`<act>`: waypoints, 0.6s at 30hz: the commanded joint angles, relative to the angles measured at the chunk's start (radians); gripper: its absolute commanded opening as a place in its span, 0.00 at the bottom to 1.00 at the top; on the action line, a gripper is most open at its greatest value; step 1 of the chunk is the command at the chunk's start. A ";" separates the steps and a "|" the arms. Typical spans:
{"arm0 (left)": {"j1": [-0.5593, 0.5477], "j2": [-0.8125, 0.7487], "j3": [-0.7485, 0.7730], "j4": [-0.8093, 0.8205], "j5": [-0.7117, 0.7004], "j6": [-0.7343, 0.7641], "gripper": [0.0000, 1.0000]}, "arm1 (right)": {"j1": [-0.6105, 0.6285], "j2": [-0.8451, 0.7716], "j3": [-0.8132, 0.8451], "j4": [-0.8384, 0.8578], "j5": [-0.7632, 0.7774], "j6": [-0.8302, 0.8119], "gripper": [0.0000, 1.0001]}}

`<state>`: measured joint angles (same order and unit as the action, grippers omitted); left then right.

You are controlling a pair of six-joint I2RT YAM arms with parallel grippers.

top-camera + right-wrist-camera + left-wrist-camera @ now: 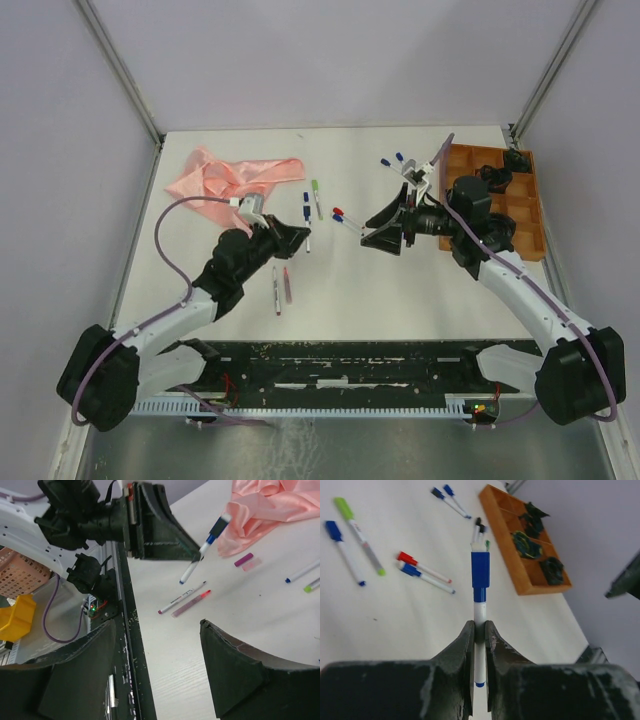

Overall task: Open the pen caps
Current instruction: Open the pen cap from the pen.

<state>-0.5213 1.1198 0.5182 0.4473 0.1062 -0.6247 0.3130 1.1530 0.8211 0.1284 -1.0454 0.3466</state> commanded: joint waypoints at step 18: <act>-0.438 -0.038 -0.169 0.765 -0.369 0.033 0.03 | 0.194 0.057 -0.026 0.134 0.050 0.044 0.73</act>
<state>-0.9260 1.0466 0.3023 1.0969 -0.2073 -0.6571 0.4782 1.2007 0.7959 0.2180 -1.0237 0.3985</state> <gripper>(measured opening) 0.156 0.740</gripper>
